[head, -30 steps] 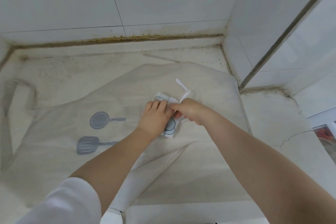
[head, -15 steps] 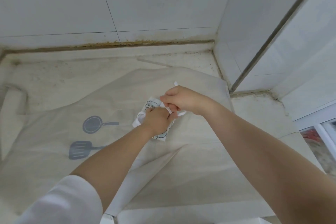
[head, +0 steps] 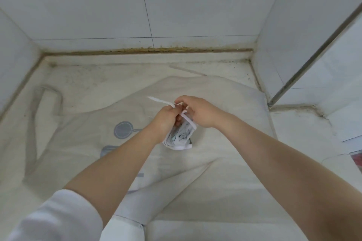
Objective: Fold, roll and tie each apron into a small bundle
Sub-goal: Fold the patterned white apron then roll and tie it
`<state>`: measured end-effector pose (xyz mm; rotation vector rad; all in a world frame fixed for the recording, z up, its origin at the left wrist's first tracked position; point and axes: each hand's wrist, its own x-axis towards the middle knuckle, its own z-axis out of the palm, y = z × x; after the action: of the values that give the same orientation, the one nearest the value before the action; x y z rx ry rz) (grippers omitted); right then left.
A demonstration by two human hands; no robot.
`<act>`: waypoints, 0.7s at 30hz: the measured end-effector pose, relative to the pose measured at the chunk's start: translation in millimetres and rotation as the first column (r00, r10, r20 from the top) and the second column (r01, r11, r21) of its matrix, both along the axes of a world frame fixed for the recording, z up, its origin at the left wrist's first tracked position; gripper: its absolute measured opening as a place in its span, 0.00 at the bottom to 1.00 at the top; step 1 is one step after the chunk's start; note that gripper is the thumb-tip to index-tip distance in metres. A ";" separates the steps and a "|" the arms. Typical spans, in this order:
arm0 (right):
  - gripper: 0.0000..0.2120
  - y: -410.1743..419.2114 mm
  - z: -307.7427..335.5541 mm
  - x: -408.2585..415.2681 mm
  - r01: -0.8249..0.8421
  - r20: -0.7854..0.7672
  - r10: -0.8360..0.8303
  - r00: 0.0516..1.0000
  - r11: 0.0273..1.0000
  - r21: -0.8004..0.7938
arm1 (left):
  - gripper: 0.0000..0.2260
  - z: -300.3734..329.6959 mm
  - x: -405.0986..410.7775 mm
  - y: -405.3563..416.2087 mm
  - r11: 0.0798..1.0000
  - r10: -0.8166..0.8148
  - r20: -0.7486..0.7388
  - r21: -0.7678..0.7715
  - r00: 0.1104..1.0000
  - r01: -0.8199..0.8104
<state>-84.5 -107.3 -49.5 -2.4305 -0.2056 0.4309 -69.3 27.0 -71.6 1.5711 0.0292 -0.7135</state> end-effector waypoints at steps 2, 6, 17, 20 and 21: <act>0.16 3.4 -1.1 0.5 -0.015 -0.059 0.011 0.998 0.998 -0.065 | 0.15 0.5 2.2 5.4 0.999 0.005 0.008 0.033 1.000 -0.005; 0.13 0.9 7.4 8.1 0.006 -0.034 -0.016 0.999 0.961 -0.277 | 0.18 -1.4 4.7 12.5 0.977 -0.126 0.115 0.184 0.985 0.103; 0.11 -51.2 32.9 -12.4 0.227 -0.154 -0.208 0.966 0.966 0.121 | 0.17 -2.2 8.3 -4.0 0.894 -0.390 0.083 0.274 0.917 0.356; 0.13 -60.0 24.1 -16.9 0.336 -0.161 -0.316 0.935 0.935 0.118 | 0.15 -7.3 7.5 -6.1 0.877 -0.424 0.082 0.286 0.902 0.387; 0.13 -60.8 21.0 -17.1 0.401 -0.198 -0.366 0.909 0.898 0.182 | 0.15 -8.3 6.3 -6.1 0.881 -0.426 0.097 0.274 0.900 0.387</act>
<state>-101.6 -168.1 -28.5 -2.1367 0.2831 0.3949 -63.0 21.0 -79.9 1.8970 -0.3517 -0.9411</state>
